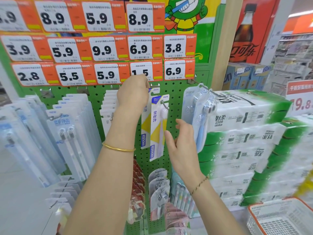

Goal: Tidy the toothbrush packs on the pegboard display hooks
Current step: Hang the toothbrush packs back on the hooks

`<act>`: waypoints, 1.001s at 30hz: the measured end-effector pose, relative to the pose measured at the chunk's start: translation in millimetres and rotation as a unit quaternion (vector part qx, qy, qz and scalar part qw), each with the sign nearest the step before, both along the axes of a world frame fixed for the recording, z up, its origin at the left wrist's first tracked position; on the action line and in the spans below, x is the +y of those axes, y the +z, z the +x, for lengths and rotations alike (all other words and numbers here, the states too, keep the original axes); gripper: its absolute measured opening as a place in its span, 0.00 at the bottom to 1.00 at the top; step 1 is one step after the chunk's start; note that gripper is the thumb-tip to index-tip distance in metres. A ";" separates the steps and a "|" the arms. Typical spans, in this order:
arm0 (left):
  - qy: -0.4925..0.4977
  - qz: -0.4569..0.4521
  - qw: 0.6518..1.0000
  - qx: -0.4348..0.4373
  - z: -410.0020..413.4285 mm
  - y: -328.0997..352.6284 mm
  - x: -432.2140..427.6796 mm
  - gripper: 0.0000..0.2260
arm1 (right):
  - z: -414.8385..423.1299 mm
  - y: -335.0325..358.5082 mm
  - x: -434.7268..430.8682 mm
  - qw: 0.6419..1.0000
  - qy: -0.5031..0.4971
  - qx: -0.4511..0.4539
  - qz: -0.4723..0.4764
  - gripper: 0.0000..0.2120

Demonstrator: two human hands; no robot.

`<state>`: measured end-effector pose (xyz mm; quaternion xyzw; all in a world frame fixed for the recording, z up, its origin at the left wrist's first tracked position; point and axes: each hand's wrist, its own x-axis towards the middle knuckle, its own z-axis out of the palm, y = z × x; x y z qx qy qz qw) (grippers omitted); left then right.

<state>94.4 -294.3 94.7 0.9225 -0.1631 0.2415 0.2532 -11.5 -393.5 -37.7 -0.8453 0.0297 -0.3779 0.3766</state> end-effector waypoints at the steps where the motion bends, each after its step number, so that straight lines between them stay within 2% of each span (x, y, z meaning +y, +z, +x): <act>1: 0.011 0.007 1.000 -0.016 -2.6 -1.7 0.6 0.11 | -0.8 0.1 0.7 1.000 0.000 0.002 -0.001 0.23; 6: 0.064 0.026 0.997 -0.046 -25.7 -6.1 4.6 0.11 | -4.1 -1.4 3.1 1.000 -0.004 0.002 0.002 0.23; 11: 0.109 -0.005 0.992 -0.057 -59.3 -6.7 6.7 0.17 | -7.5 -3.7 4.7 1.000 -0.005 0.006 0.004 0.23; 19: 0.118 -0.062 0.986 -0.102 -105.5 -40.5 14.9 0.13 | -25.3 -12.1 6.6 0.999 0.001 -0.002 0.033 0.20; 24: 0.058 -0.151 0.979 -0.128 -135.1 -79.7 25.0 0.08 | -46.2 -21.0 7.5 0.996 0.032 -0.014 0.078 0.16; 27: 0.009 -0.240 0.969 -0.063 -150.5 -103.0 24.5 0.07 | -62.4 -33.4 4.1 0.993 0.058 0.012 0.100 0.15; 30: -0.047 -0.314 0.948 -0.017 -163.3 -120.9 21.6 0.10 | -76.0 -47.1 -4.7 0.989 0.076 0.052 0.117 0.11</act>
